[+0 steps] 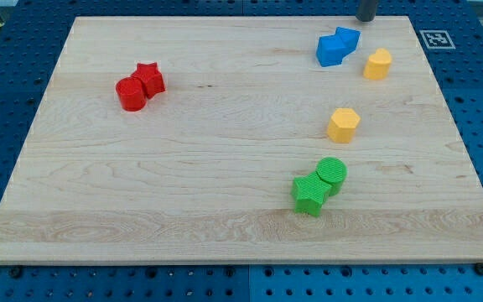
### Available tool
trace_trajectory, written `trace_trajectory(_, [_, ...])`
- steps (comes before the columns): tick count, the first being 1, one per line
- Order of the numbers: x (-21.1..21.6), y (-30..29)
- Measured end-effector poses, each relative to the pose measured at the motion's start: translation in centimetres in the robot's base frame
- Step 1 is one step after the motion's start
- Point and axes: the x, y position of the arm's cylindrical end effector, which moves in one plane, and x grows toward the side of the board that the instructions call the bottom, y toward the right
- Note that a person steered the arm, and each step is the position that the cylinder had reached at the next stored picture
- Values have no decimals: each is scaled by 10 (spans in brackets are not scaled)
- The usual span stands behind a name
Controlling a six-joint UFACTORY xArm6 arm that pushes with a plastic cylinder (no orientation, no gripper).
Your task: Push the yellow heart into the blue cube
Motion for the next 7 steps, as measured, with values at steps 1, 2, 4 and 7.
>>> trace_trajectory(1, [0,22])
trace_trajectory(2, [0,63])
trace_trajectory(4, [16,66])
trace_trajectory(7, [112,59])
